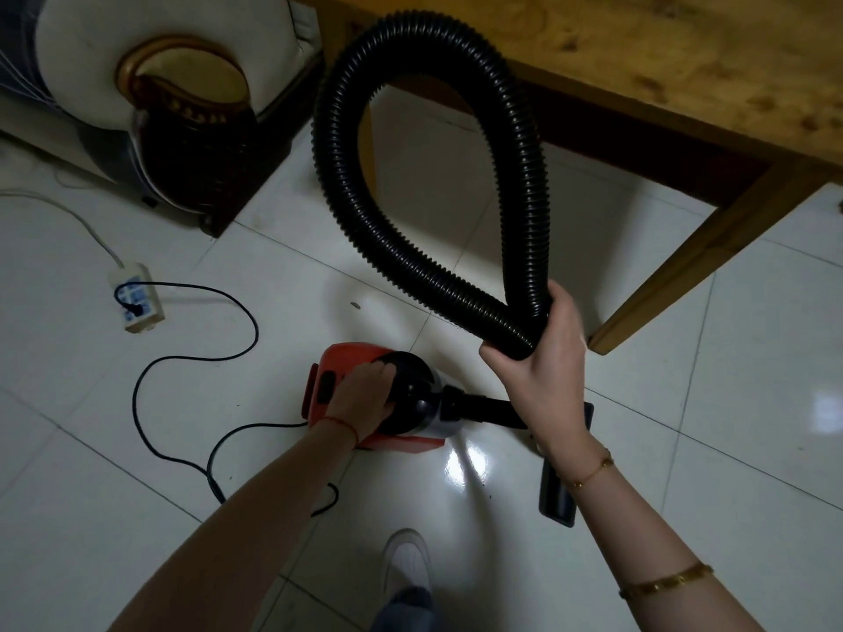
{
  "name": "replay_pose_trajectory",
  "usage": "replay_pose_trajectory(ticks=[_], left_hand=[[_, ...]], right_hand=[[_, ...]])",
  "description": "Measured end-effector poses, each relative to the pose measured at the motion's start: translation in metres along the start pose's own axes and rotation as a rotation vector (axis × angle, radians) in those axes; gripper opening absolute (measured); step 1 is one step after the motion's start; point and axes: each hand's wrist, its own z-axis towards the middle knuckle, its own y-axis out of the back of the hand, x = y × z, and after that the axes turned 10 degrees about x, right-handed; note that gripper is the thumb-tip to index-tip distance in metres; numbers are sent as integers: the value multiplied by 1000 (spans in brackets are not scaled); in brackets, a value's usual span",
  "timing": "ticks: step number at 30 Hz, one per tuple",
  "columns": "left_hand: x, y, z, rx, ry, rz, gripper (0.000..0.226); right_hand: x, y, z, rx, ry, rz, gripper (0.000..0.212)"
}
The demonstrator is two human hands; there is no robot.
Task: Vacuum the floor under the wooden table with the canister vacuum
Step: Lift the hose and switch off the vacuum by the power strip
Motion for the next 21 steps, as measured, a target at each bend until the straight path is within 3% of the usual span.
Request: replay_pose_trajectory(ticks=[7, 13, 21], left_hand=[[-1, 11, 5, 191, 27, 112, 39], [2, 48, -15, 182, 42, 105, 45], [25, 141, -39, 174, 105, 58, 47]], right_hand=[[9, 16, 13, 102, -23, -27, 68], [41, 28, 45, 210, 12, 42, 61], [135, 25, 107, 293, 58, 137, 62]])
